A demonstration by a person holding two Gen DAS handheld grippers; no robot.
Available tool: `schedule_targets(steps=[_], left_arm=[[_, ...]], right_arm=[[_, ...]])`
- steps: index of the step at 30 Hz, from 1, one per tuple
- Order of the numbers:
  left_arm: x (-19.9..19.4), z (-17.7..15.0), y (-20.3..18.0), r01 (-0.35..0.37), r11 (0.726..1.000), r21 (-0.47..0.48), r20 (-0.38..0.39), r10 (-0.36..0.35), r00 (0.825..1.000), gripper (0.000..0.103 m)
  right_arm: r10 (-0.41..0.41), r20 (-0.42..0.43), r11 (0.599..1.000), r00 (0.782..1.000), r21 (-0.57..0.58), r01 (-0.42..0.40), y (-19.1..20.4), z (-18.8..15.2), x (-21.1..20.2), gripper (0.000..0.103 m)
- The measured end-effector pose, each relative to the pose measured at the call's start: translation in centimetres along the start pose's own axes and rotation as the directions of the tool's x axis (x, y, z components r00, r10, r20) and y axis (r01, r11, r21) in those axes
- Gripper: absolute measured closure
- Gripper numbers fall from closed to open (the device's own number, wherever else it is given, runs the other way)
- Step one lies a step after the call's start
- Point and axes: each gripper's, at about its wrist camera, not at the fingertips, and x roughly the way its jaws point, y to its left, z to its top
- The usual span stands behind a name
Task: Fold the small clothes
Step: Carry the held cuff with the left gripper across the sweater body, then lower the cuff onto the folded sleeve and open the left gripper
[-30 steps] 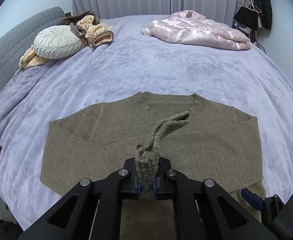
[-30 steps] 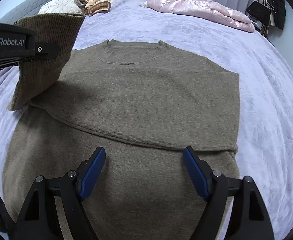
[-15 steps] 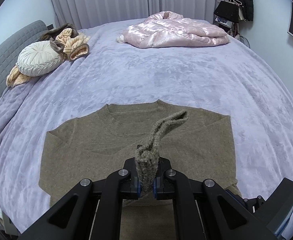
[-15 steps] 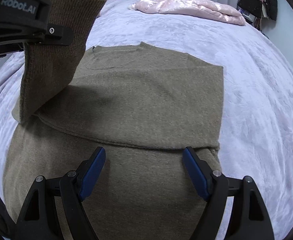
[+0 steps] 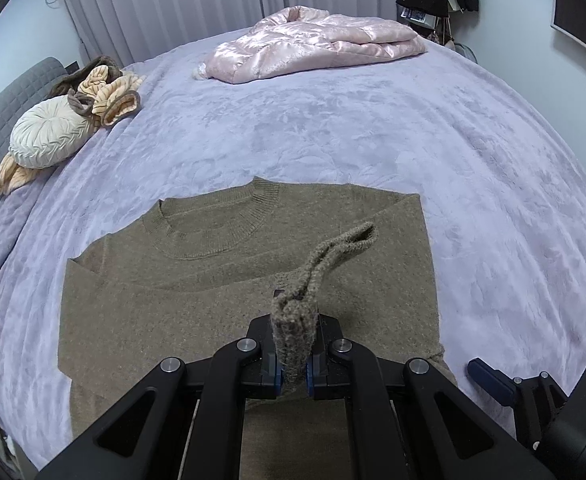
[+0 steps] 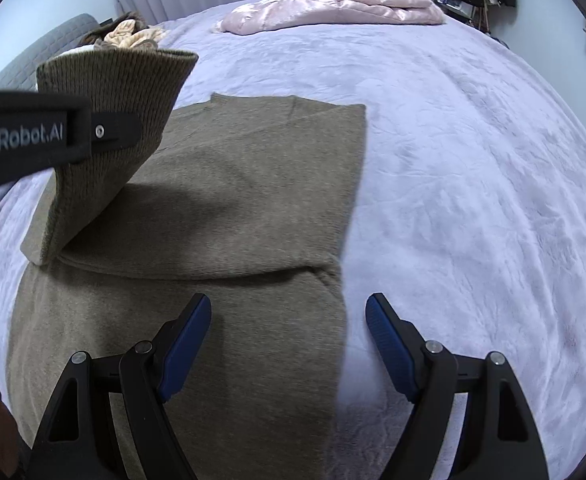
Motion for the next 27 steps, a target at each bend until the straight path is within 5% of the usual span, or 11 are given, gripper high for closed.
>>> schedule_targets(steps=[12, 20, 21, 22, 23, 24, 27], left_arm=[[1.8, -1.3, -2.6, 0.090, 0.995, 0.034, -0.059, -0.087, 0.994, 0.094], [5.1, -2.7, -1.6, 0.245, 0.968, -0.047, -0.204, -0.249, 0.947, 0.093], [5.3, -2.9, -1.6, 0.259, 0.965, -0.049, -0.216, -0.263, 0.940, 0.088], [5.3, -3.0, -1.4, 0.293, 0.954, -0.058, -0.219, -0.299, 0.929, 0.064], [5.2, -3.1, -1.2, 0.334, 0.940, -0.075, -0.216, -0.342, 0.915, 0.020], [4.9, -3.3, -0.8, 0.358, 0.929, -0.099, -0.195, -0.371, 0.908, 0.005], [3.1, -3.4, -0.1, 0.339, 0.936, -0.093, -0.102, -0.348, 0.932, 0.002]], right_arm=[[0.010, 0.007, 0.998, 1.000, 0.059, -0.010, -3.1, -1.2, -0.6, 0.020], [0.000, 0.006, 0.997, 1.000, 0.075, 0.000, -4.3, -2.3, -1.4, 0.020], [-0.003, 0.006, 0.997, 1.000, 0.076, 0.003, -4.3, -2.5, -1.6, 0.020], [-0.006, 0.007, 0.997, 1.000, 0.077, 0.006, -4.4, -2.5, -1.6, 0.020], [-0.009, 0.008, 0.997, 1.000, 0.077, 0.008, -4.5, -2.6, -1.8, 0.020], [-0.009, 0.009, 0.997, 1.000, 0.079, 0.009, -4.7, -2.8, -2.0, 0.020], [-0.013, 0.011, 0.997, 1.000, 0.081, 0.012, -4.8, -3.0, -2.3, 0.020]])
